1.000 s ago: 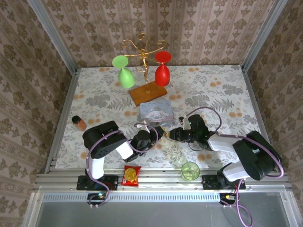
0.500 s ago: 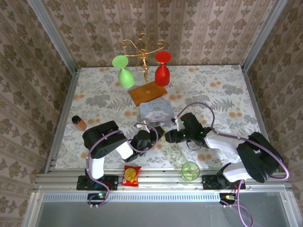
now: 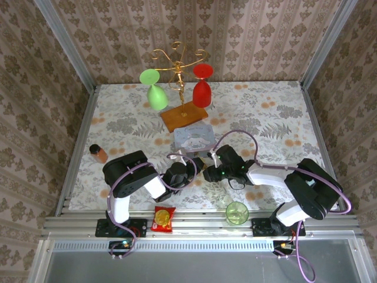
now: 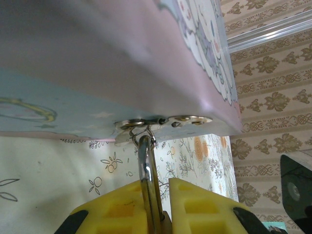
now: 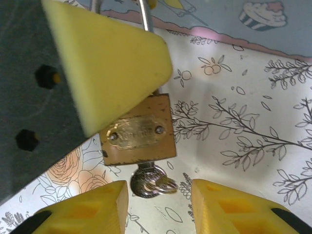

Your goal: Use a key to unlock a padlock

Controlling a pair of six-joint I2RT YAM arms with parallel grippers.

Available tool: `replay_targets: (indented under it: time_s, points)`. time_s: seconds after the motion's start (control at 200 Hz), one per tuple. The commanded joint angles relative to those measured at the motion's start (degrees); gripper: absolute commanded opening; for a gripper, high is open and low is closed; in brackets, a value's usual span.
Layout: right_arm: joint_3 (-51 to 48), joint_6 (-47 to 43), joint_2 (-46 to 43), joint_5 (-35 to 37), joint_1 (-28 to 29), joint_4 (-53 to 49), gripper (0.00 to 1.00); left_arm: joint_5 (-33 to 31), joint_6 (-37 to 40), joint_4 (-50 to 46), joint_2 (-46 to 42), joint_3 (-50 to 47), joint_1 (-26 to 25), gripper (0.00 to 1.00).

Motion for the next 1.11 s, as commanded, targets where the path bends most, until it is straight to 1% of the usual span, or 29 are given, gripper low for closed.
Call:
replay_targets:
  time_s: [0.0,0.1,0.19,0.34,0.485,0.595,0.695,0.75,0.81,0.86,0.91,1.01,1.1]
  points:
    - [1.34,-2.36,-0.56,7.58,1.76,0.4,0.38,1.98,-3.26,1.52,0.3,0.85,-0.25,0.13]
    - [0.7,-3.21,-0.74,10.56,2.6,1.87,0.36,2.25,-3.8,1.5,0.37,0.89,-0.22,0.13]
    - [-0.4,-2.9,-1.08,11.54,2.64,4.66,0.31,3.06,-5.33,1.59,0.57,1.11,-0.32,0.13]
    - [-0.61,-2.52,0.37,9.03,2.7,8.9,0.29,3.29,-5.0,1.57,-0.09,1.55,-0.66,0.14]
    - [0.28,-2.88,1.44,7.95,2.73,8.16,0.18,3.16,-5.64,1.59,-0.35,1.01,-0.76,0.14]
    - [-1.29,-2.16,0.78,6.38,2.57,8.88,0.17,2.69,-5.18,1.59,-1.09,0.32,-0.78,0.14]
    - [-3.63,0.2,0.35,1.39,1.06,11.96,0.14,2.46,-4.37,1.54,-1.61,0.02,-0.79,0.16]
    - [-5.35,1.97,0.58,-2.98,-0.34,15.28,0.12,2.49,-3.66,1.46,-1.72,-0.07,-0.7,0.17]
    - [-6.3,3.55,1.32,-7.42,-1.71,18.15,0.12,2.34,-3.36,1.46,-1.61,-0.24,-0.7,0.19]
    - [-6.83,4.43,2.11,-10.92,-2.65,20.13,0.11,2.09,-3.24,1.34,-1.48,-0.66,-0.7,0.23]
    - [-7.5,5.73,2.58,-12.9,-3.45,22.1,0.1,1.6,-3.43,1.37,-1.33,-1.15,-0.64,0.26]
    - [-9.45,9.06,3.4,-17.94,-6.16,27.38,0.08,0.13,-3.6,1.37,-1.51,-2.8,-0.56,0.27]
    - [-11.51,13.13,4.69,-23.15,-9.22,34.04,0.07,-1.75,-2.18,1.03,-2.56,-4.51,-0.59,0.24]
